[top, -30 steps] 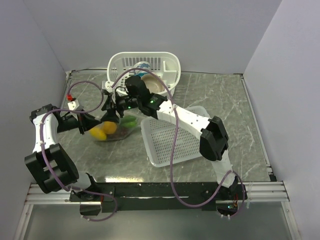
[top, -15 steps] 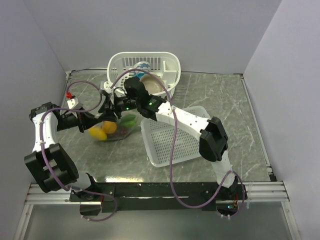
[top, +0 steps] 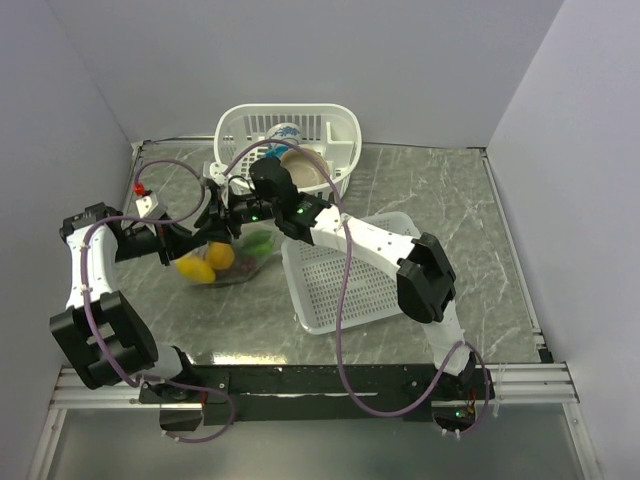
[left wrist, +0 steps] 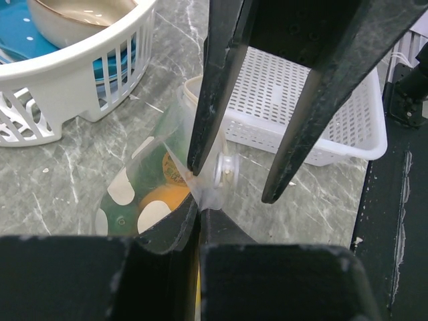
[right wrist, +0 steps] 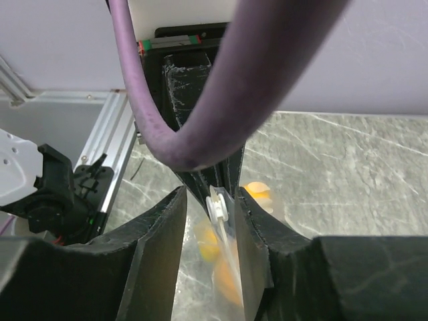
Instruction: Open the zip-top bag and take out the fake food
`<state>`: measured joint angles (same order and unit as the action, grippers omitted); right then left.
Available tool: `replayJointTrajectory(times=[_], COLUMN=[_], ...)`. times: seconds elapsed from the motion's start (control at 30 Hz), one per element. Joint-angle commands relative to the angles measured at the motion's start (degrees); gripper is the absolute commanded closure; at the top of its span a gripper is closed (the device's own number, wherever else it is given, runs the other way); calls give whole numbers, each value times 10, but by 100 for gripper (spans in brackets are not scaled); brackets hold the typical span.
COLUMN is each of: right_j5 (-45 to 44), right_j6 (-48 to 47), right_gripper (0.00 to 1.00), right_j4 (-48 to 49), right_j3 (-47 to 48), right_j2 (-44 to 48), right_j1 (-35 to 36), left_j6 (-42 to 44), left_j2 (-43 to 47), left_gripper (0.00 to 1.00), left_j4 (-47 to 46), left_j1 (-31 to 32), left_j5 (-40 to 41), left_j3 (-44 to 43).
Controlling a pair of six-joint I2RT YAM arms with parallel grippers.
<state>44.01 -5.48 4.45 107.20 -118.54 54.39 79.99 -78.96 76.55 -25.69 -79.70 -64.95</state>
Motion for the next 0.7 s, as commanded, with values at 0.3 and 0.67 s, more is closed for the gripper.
replayJointTrajectory(times=[0.3,0.67], right_j5=[22,30], right_j6=[38,80], right_gripper=[64,78], right_j4=[57,124], right_j3=[-63,-141], right_j2=[15,64], right_j1=[-4,-38], left_j6=[-4,-18], left_j2=[24,35], left_gripper=[94,94], left_j4=[20,21], left_j1=[8,8], left_j5=[-19,-12], left_j3=[-23,-18])
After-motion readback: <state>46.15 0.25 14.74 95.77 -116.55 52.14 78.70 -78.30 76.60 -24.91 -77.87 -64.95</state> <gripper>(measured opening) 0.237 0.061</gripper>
